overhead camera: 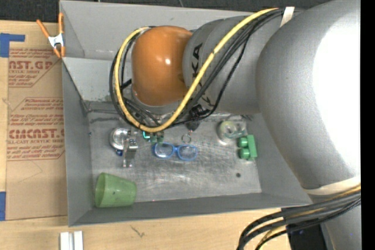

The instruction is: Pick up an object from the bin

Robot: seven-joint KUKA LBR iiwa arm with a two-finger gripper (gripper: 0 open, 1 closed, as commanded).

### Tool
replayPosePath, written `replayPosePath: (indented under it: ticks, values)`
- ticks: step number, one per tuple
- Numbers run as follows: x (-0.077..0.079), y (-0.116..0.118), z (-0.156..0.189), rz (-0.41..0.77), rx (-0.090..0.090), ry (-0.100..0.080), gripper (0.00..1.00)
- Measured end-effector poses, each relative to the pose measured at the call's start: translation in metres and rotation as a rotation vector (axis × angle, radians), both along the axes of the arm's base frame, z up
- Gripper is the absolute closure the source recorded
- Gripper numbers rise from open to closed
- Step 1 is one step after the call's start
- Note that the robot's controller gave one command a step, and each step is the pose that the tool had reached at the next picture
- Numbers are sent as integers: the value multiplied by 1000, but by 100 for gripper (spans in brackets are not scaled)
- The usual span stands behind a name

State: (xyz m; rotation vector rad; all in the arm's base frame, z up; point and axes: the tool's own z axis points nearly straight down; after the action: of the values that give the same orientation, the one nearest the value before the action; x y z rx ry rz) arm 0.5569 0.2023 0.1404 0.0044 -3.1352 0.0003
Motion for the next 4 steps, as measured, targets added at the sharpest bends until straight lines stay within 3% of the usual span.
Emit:
replayPosePath:
  ticks: [1,2,4]
  values:
    - [26,-29,-67,265,4,-11,0]
    - [7,-22,-66,481,4,-24,0]
    - [9,-20,-64,480,4,-10,0]
